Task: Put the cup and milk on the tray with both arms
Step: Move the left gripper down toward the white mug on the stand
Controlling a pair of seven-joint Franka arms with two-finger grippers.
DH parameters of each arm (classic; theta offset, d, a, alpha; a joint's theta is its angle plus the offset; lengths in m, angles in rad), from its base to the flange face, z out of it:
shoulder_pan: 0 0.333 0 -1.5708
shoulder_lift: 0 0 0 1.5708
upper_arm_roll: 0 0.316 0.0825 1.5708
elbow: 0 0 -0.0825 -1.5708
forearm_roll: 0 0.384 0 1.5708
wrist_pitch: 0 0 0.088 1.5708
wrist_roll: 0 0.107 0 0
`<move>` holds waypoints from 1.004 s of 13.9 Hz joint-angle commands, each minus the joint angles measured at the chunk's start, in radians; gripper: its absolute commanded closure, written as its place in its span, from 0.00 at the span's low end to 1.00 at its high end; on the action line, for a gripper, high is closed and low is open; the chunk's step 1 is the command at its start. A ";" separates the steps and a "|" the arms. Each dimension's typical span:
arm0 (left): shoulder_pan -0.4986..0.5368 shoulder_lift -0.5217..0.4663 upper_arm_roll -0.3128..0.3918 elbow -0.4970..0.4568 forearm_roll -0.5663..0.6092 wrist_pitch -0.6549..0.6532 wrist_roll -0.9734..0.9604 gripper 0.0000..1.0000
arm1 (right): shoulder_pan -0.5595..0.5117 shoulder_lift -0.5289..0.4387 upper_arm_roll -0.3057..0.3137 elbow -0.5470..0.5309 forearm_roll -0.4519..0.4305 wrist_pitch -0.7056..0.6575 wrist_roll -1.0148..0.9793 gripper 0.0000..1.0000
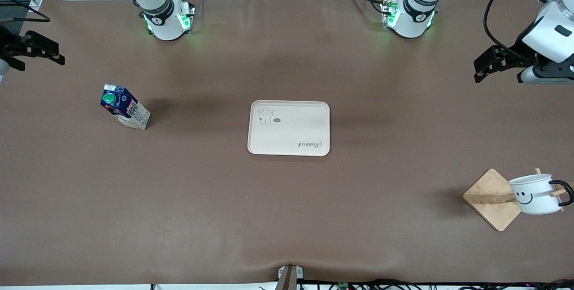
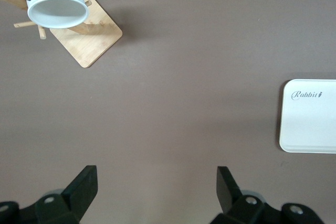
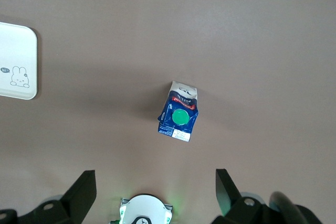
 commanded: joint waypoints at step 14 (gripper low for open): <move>0.080 0.070 -0.002 -0.076 0.097 0.229 -0.015 0.00 | -0.023 0.003 0.009 0.001 -0.003 -0.005 -0.007 0.00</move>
